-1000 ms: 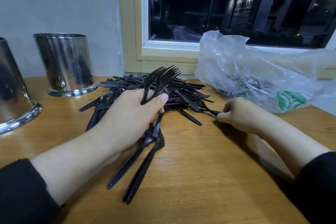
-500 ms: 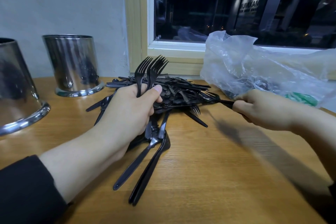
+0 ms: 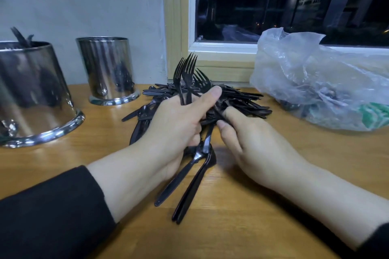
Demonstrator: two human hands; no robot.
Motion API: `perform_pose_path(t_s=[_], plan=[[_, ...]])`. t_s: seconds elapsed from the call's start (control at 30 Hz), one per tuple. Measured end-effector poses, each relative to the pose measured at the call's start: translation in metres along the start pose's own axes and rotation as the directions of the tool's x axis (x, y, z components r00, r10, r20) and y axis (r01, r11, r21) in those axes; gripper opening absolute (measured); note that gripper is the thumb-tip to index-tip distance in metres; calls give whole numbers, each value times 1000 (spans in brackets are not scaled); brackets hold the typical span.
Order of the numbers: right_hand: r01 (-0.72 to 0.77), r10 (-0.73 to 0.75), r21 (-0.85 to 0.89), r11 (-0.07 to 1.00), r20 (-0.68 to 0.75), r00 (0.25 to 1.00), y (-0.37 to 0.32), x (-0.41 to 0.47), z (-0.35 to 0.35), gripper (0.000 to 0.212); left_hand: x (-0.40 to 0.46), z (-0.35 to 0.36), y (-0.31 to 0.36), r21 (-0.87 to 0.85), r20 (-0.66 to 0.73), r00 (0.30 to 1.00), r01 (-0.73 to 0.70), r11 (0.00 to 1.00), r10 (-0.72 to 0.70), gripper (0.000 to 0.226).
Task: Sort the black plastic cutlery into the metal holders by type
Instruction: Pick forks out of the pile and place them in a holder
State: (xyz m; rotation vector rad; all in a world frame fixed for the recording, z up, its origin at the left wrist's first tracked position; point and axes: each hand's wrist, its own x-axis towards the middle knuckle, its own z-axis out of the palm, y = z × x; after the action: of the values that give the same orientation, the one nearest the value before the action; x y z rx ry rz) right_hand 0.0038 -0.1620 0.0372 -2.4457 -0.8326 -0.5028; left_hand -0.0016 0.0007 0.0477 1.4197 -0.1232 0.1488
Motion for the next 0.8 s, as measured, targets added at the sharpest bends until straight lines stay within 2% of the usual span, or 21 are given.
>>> perform_pose_path(t_s=[0.13,0.27,0.37,0.47,0.53,0.7,0.8], plan=[[11,-13,55,998,38,999,-16,2,6,27,4,-3,2,47,-91,996,1,999,3,22],[-151,143,113,982,78,987,-10,2,-1,47,10,-10,7,111,-201,976,-63,992,85,38],[-232,227,21,973,145,963,-6,-1,-2,59,12,-16,13,154,-231,958,-137,978,171,44],[-274,287,-93,957,183,940,-11,-3,4,74,11,-19,14,133,-215,959,-159,978,185,36],[-297,322,-148,943,193,927,-14,-3,6,72,9,-20,13,131,-190,962,-173,976,196,34],[-352,387,-197,915,184,903,-10,-2,6,44,10,-21,11,149,-174,958,-203,968,228,29],[-387,428,-221,895,184,885,-8,0,3,37,11,-21,10,137,-171,963,-185,973,207,31]])
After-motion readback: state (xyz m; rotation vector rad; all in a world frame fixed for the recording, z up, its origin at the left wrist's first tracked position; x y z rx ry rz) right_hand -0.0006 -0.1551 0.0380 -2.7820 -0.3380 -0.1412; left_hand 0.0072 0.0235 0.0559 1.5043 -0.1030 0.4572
